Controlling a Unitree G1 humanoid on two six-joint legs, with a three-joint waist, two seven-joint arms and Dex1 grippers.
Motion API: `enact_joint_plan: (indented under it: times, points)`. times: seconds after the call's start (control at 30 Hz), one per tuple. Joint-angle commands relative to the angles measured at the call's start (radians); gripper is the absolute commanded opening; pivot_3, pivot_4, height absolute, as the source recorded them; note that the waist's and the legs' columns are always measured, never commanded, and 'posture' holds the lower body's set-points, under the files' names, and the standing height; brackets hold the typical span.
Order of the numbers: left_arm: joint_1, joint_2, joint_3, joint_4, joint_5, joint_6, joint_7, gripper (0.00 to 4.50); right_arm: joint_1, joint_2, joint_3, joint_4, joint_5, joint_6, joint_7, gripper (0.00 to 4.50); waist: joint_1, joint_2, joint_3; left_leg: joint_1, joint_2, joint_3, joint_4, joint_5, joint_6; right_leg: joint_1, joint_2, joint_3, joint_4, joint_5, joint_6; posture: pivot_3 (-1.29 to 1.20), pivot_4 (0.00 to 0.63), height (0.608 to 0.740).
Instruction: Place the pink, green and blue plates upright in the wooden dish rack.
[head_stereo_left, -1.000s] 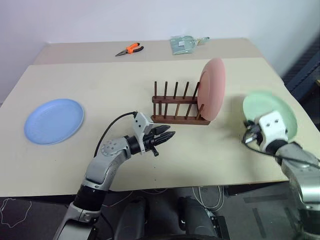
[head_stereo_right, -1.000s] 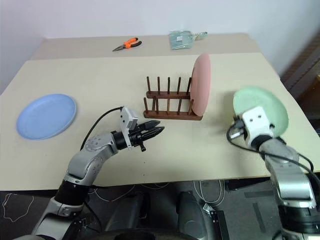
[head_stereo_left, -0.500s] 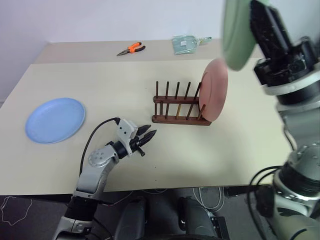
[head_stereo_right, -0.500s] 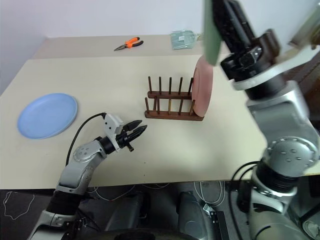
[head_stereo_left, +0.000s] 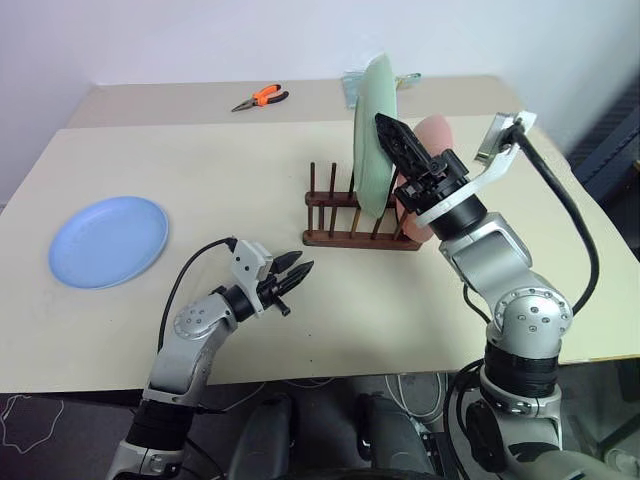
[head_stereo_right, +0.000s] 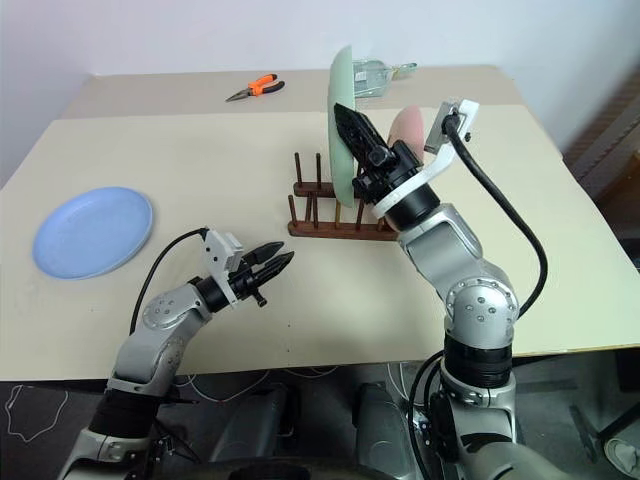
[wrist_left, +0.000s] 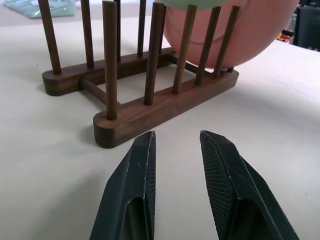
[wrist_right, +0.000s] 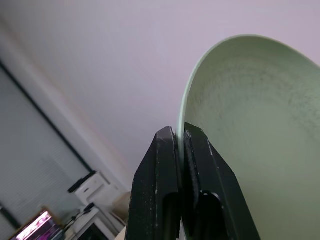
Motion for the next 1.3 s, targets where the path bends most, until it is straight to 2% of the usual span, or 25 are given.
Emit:
enact_joint_plan:
  times: [0.03,0.13,0.23,0.3,0.37,0.47,0.5,0.67,0.73,0.77,0.8,0.83,0.87,0.9,0.97,1.07,1.3]
  points:
    - [-0.010,0.004,0.000,-0.045,-0.008,-0.005,-0.004,1.41,-0.032,0.019,-0.004,0.015,-0.024,-0.017,-0.009,0.05,0.000,0.000,0.000,0.000,0.000,0.000,0.000,0.000,0.000,0.000,0.000,0.000,0.000,0.000,0.000,0.00,0.150,0.738]
    - [-0.013,0.003,-0.004,-0.048,-0.007,0.000,-0.003,1.41,-0.046,0.029,-0.012,0.072,-0.049,-0.015,-0.013,0.05,-0.002,0.000,0.000,0.000,0.000,0.000,0.000,0.000,0.000,0.000,0.000,0.000,0.000,0.000,0.000,0.00,0.150,0.738]
    - [-0.012,0.001,0.001,-0.054,-0.034,0.026,-0.013,1.41,-0.070,-0.001,-0.007,0.108,-0.099,-0.005,0.026,0.93,-0.008,0.000,0.000,0.000,0.000,0.000,0.000,0.000,0.000,0.000,0.001,0.000,0.000,0.000,0.000,0.00,0.150,0.738]
    - [-0.009,-0.001,0.006,-0.062,-0.052,0.047,-0.016,1.93,-0.091,-0.045,0.015,0.108,-0.183,-0.008,0.068,1.98,-0.012,0.000,0.000,0.000,0.000,0.000,0.000,0.000,0.000,0.000,0.001,0.000,0.000,0.001,0.001,0.00,0.150,0.738]
    - [-0.007,0.001,0.010,-0.069,-0.058,0.057,-0.014,2.73,-0.108,-0.096,0.045,0.105,-0.285,-0.020,0.103,3.02,-0.014,0.000,0.000,0.000,0.000,0.000,0.000,0.000,0.000,0.000,0.001,0.000,0.000,0.001,0.001,0.00,0.150,0.738]
    - [-0.007,0.003,0.017,-0.073,-0.057,0.059,0.000,4.27,-0.129,-0.174,0.085,0.108,-0.428,-0.040,0.164,3.03,-0.015,0.000,0.000,0.000,0.000,0.000,0.000,0.000,0.000,0.000,0.002,0.000,0.000,0.000,0.000,0.00,0.150,0.738]
    - [-0.009,0.002,0.023,-0.073,-0.056,0.059,0.008,4.45,-0.134,-0.190,0.090,0.110,-0.460,-0.046,0.182,3.03,-0.015,0.000,0.000,0.000,0.000,0.000,0.000,0.000,0.000,0.000,0.002,0.000,0.000,0.000,0.000,0.00,0.150,0.738]
    - [-0.031,-0.014,0.096,-0.065,-0.073,0.056,0.082,4.45,-0.169,-0.317,0.133,0.116,-0.687,-0.123,0.291,3.03,-0.014,0.000,0.000,0.000,0.000,0.000,0.001,0.000,0.000,0.000,0.002,0.000,0.000,0.000,0.000,0.00,0.150,0.738]
    - [-0.044,-0.037,0.149,-0.065,-0.082,0.048,0.144,4.45,-0.182,-0.345,0.144,0.117,-0.748,-0.164,0.342,3.03,-0.014,0.000,0.000,0.000,0.000,0.000,0.001,0.000,0.000,0.000,0.002,0.000,0.000,0.001,0.001,0.00,0.150,0.738]
    - [-0.070,-0.066,0.223,-0.055,-0.089,0.041,0.243,4.45,-0.202,-0.362,0.155,0.101,-0.762,-0.179,0.385,3.03,-0.015,0.000,0.000,0.000,0.000,0.000,0.001,0.000,0.000,0.000,0.002,0.000,0.000,0.001,0.002,0.00,0.150,0.738]
    - [-0.089,-0.086,0.276,-0.047,-0.093,0.037,0.314,4.50,-0.217,-0.370,0.163,0.091,-0.774,-0.188,0.417,3.57,-0.015,0.000,0.000,0.000,0.001,0.000,0.001,0.000,0.000,0.000,0.002,0.000,0.000,0.002,0.003,0.00,0.150,0.738]
    - [-0.116,-0.098,0.350,-0.029,-0.061,0.026,0.436,4.50,-0.233,-0.384,0.196,0.074,-0.805,-0.203,0.460,3.89,-0.015,-0.001,0.001,0.000,0.001,0.000,0.001,0.000,0.000,0.000,0.002,0.000,0.000,0.002,0.004,0.00,0.150,0.738]
    - [-0.144,-0.104,0.419,-0.014,-0.020,0.019,0.562,4.50,-0.244,-0.394,0.234,0.061,-0.839,-0.220,0.501,4.39,-0.016,-0.001,0.001,0.000,0.001,0.000,0.001,0.000,0.000,0.000,0.003,0.000,0.001,0.002,0.004,0.00,0.150,0.738]
    - [-0.170,-0.104,0.479,-0.001,0.025,0.033,0.688,4.50,-0.249,-0.399,0.274,0.055,-0.882,-0.242,0.530,4.46,-0.018,-0.002,0.001,0.000,0.002,0.000,0.001,0.000,0.000,0.000,0.003,0.000,0.001,0.002,0.004,0.00,0.150,0.738]
    - [-0.206,-0.094,0.589,0.024,0.096,0.074,0.903,4.50,-0.248,-0.387,0.326,0.053,-0.943,-0.284,0.569,4.46,-0.019,-0.003,0.001,0.002,0.003,-0.001,0.000,0.000,0.000,0.000,0.005,0.000,0.001,0.002,0.005,0.00,0.150,0.738]
    - [-0.222,-0.093,0.709,0.016,0.143,0.156,1.106,4.50,-0.235,-0.342,0.356,0.062,-0.955,-0.305,0.608,4.46,-0.015,-0.003,0.001,0.002,0.002,-0.001,0.000,0.000,0.000,0.000,0.004,0.000,0.002,0.003,0.006,0.00,0.150,0.738]
    - [-0.247,-0.156,0.872,-0.060,-0.015,0.365,1.237,4.50,-0.202,-0.261,0.391,0.066,-0.971,-0.312,0.667,4.46,0.010,-0.013,0.001,0.001,0.000,-0.002,0.001,0.000,-0.001,0.001,0.001,-0.001,0.001,0.004,0.007,0.00,0.150,0.738]
